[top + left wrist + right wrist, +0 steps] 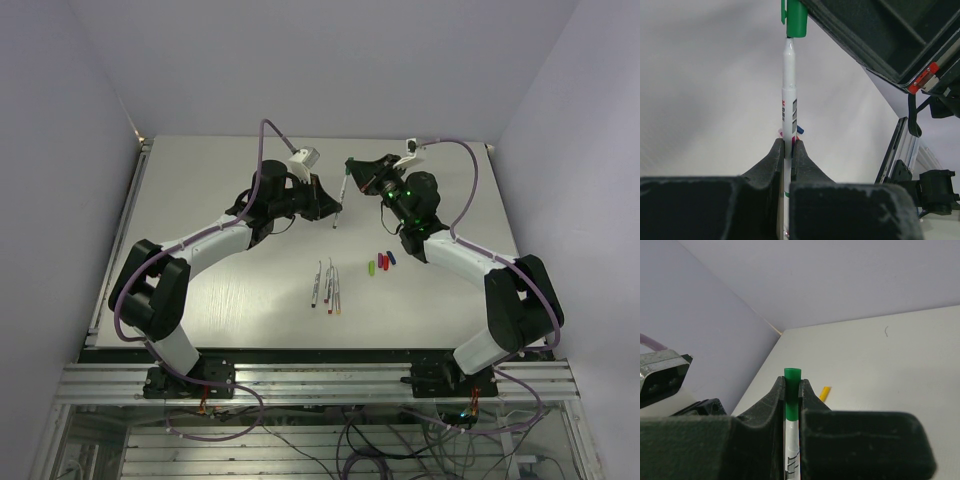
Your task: Insert the pens into the pen caps
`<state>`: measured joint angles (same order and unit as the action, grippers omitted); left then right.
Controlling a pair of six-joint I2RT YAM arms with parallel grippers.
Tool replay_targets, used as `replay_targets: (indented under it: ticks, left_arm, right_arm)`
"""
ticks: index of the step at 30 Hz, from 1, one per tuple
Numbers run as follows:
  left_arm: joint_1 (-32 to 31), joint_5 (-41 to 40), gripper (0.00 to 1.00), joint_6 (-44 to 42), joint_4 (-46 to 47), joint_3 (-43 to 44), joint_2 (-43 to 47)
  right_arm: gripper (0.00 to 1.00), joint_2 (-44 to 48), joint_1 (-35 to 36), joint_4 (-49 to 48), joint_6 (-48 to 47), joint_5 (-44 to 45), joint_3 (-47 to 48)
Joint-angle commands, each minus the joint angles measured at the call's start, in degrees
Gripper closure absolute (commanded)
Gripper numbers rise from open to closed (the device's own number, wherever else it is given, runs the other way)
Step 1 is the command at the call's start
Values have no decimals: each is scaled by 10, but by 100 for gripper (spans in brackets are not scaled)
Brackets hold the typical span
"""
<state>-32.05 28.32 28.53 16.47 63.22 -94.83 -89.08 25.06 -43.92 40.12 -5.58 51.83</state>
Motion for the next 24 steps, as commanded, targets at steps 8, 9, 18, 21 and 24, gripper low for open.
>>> replay_targets:
  ticks: [8, 9, 18, 21, 24]
  left_arm:
    - [6, -11, 93, -1, 33, 5, 9]
    - [5, -10, 93, -1, 35, 6, 8]
    - [7, -12, 93, 3, 44, 7, 9]
    - [7, -10, 93, 3, 46, 8, 9]
    - [7, -10, 93, 5, 48, 5, 12]
  right_arm:
    - [100, 4, 6, -1, -3, -21, -9]
    - [100, 4, 6, 0, -3, -22, -11]
    - [100, 3, 7, 21, -13, -36, -12]
    - [100, 1, 8, 29, -20, -39, -10]
    - [100, -1, 8, 35, -25, -42, -9]
